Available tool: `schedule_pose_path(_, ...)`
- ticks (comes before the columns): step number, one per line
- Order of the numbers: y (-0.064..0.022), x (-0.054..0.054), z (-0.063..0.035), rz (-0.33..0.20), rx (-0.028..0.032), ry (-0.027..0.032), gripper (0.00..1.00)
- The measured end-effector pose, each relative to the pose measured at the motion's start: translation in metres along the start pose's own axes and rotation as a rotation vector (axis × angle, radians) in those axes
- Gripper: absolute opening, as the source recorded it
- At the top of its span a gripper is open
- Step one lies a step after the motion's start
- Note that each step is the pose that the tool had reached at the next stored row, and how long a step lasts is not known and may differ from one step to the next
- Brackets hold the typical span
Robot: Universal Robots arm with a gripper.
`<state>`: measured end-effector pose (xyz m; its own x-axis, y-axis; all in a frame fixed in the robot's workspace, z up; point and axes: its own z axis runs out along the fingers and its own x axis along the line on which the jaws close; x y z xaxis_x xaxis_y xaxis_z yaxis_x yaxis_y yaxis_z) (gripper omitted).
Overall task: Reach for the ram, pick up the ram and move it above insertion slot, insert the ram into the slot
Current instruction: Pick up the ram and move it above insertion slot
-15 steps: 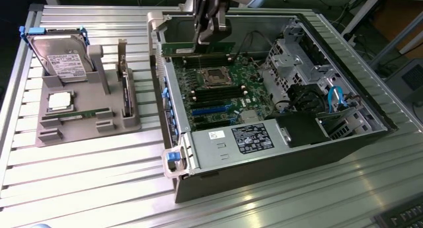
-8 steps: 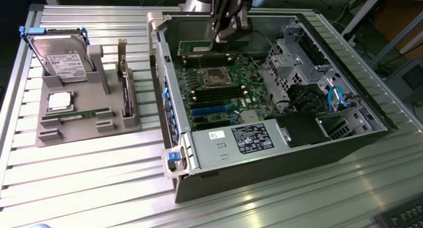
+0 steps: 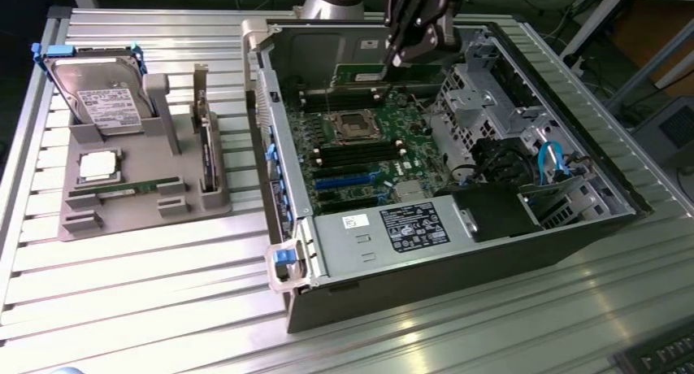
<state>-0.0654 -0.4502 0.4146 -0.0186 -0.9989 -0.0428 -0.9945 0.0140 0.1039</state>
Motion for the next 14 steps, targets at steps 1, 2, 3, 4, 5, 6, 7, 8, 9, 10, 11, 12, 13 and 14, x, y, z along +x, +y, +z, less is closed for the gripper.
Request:
schedule_pose_path(1, -0.0042, 0.000, -0.0005, -0.001, -0.0014, 0.0001, 0.14)
schedule_pose_path(2, -0.0076, 0.000, -0.0010, -0.003, -0.0027, 0.0004, 0.14)
schedule_pose_path(3, -0.0101, 0.000, -0.0013, -0.003, -0.0035, 0.0005, 0.14)
schedule_pose_path(4, -0.0126, 0.000, -0.0015, -0.004, -0.0043, 0.0005, 0.14)
schedule_pose_path(5, -0.0149, 0.000, -0.0017, -0.004, -0.0050, 0.0005, 0.14)
schedule_pose_path(6, -0.0177, 0.000, -0.0020, -0.005, -0.0059, 0.0005, 0.14)
schedule_pose_path(7, -0.0184, 0.000, -0.0022, -0.005, -0.0077, 0.0006, 0.14)
schedule_pose_path(8, -0.0186, 0.000, -0.0022, -0.005, -0.0091, 0.0005, 0.14)
schedule_pose_path(9, -0.0189, 0.000, -0.0024, -0.005, -0.0115, 0.0006, 0.14)
schedule_pose_path(10, -0.0196, 0.000, -0.0026, -0.005, -0.0156, 0.0006, 0.14)
schedule_pose_path(11, -0.0202, 0.000, -0.0028, -0.005, -0.0197, 0.0007, 0.14)
schedule_pose_path(12, -0.0207, 0.000, -0.0031, -0.005, -0.0231, 0.0009, 0.14)
schedule_pose_path(13, -0.0211, 0.000, -0.0032, -0.005, -0.0252, 0.0008, 0.14)
schedule_pose_path(14, -0.0213, 0.000, -0.0033, -0.005, -0.0268, 0.0008, 0.14)
